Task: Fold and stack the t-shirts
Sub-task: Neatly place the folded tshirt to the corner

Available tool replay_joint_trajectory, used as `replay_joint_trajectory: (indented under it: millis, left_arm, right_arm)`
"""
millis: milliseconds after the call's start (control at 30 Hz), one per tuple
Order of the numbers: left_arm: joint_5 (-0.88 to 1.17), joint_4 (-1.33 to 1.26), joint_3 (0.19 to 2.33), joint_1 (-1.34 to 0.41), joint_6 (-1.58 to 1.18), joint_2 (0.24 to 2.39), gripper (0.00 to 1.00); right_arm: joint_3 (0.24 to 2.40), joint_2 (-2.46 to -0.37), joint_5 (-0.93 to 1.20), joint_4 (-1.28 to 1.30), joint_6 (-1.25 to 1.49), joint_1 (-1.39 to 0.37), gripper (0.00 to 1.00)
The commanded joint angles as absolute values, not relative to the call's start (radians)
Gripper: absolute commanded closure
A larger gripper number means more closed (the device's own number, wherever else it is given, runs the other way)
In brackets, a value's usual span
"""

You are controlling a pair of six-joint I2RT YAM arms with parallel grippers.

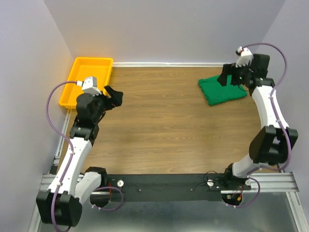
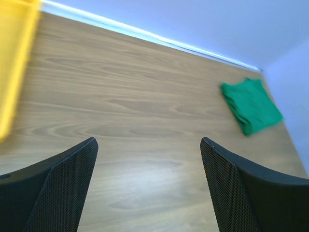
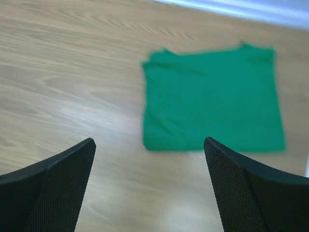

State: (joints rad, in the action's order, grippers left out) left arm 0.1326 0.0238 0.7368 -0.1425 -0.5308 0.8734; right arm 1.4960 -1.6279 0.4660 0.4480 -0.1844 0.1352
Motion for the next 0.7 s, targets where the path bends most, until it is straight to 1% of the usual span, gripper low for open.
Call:
replay_joint_trajectory:
  millis: [0,33,67,133,167,233,267,300,333,367,400,467,500,567,600,667]
  left_arm:
    - [0.055,0.120,0.790,-0.020,-0.508,0.951,0.08]
    - [0.092,0.104,0.778,0.048,-0.486,0.948,0.08]
    - [0.154,0.088,0.776,0.075,-0.468,0.943,0.08]
    - [0.181,0.072,0.785,0.089,-0.425,0.946,0.07]
    - [0.214,0.072,0.795,0.089,-0.384,0.953,0.07]
    - [0.262,0.069,0.799,0.089,-0.355,0.972,0.07]
    - [0.328,0.061,0.798,0.089,-0.348,0.980,0.07]
    - [0.363,0.055,0.795,0.089,-0.341,0.985,0.08]
    - [0.394,0.051,0.792,0.089,-0.339,0.989,0.08]
    - [0.450,0.042,0.781,0.089,-0.334,0.992,0.08]
    - [0.474,0.034,0.773,0.089,-0.336,0.989,0.08]
    - [0.511,0.029,0.753,0.089,-0.334,0.962,0.08]
    - [0.540,0.023,0.743,0.089,-0.334,0.945,0.09]
    - [0.569,0.021,0.715,0.089,-0.334,0.890,0.09]
    - [0.574,0.021,0.703,0.089,-0.339,0.871,0.09]
    - [0.589,0.017,0.660,0.087,-0.363,0.824,0.09]
  right_arm:
    - [1.321,-1.510,0.191,0.410,-0.120,0.248,0.00]
    - [1.251,-1.473,0.219,0.408,-0.088,0.327,0.00]
    - [1.220,-1.439,0.227,0.403,-0.045,0.353,0.00]
    - [1.132,-1.347,0.254,0.405,-0.067,0.373,0.00]
    - [1.108,-1.315,0.437,0.419,-0.154,0.373,0.00]
    - [1.097,-1.316,0.665,0.487,-0.309,0.373,0.00]
    - [1.106,-1.339,0.843,0.489,-0.316,0.373,0.00]
    - [1.123,-1.371,0.917,0.489,-0.313,0.371,0.00]
    - [1.152,-1.415,0.967,0.489,-0.296,0.356,0.03]
    - [1.222,-1.540,1.007,0.492,-0.255,0.344,0.19]
    - [1.267,-1.602,1.059,0.500,-0.235,0.339,0.29]
    - [1.336,-1.768,1.066,0.514,-0.166,0.328,0.46]
    - [1.397,-1.813,1.062,0.521,-0.160,0.325,0.55]
    - [1.431,-1.879,1.031,0.528,-0.153,0.311,0.56]
    - [1.454,-1.888,0.949,0.528,-0.163,0.301,0.53]
    - [1.479,-1.907,0.802,0.531,-0.219,0.252,0.45]
